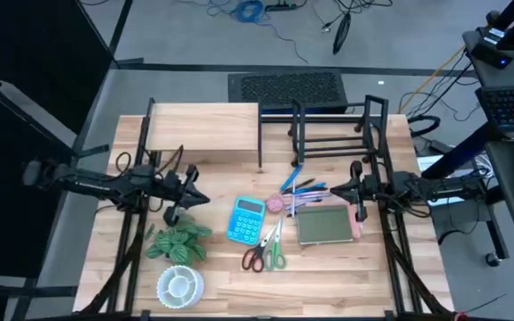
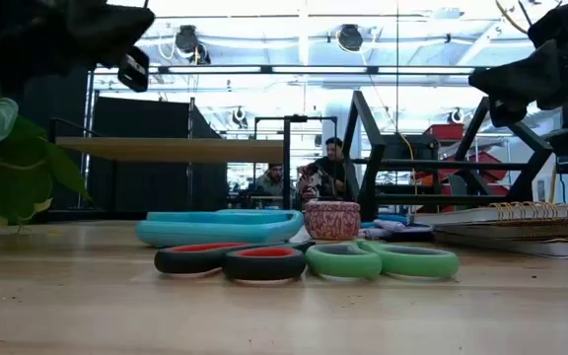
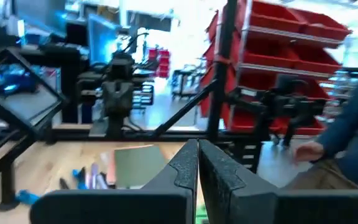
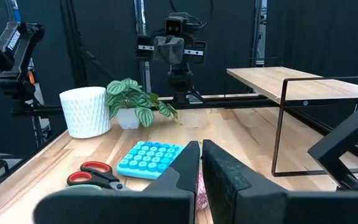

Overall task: Stock shelves
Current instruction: Return to Home Position

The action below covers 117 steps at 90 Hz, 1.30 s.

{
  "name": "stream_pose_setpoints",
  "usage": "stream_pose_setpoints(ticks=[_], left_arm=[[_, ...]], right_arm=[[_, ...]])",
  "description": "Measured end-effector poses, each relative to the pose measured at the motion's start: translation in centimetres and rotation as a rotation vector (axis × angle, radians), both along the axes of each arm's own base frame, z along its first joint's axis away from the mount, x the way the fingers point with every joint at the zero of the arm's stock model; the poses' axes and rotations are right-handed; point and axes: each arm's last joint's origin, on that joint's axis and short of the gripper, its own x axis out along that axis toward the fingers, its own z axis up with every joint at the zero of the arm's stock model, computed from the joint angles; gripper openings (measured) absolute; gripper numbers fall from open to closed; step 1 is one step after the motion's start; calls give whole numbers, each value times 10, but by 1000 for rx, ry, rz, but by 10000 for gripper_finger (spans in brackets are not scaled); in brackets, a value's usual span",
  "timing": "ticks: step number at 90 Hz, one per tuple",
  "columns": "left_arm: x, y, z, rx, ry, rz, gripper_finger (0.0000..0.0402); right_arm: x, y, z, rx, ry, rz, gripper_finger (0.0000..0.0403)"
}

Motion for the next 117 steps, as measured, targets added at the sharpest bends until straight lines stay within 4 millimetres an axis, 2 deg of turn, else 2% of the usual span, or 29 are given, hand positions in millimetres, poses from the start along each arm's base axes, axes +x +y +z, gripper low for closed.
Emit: stream_pose_setpoints(ticks=[22,46,89,117], left_arm=[[-9,10,-17,18,8,52,0],[-12,18,-24,46,94,159,0],[-34,15,-28,110,174,290,0],[-54,16,-26,171,130,424,0]], right_arm=[[0,0,0,0,0,0,4],[0,0,0,0,0,0,4],[0,0,0,0,0,1,4],[0,0,0,0,0,0,4]])
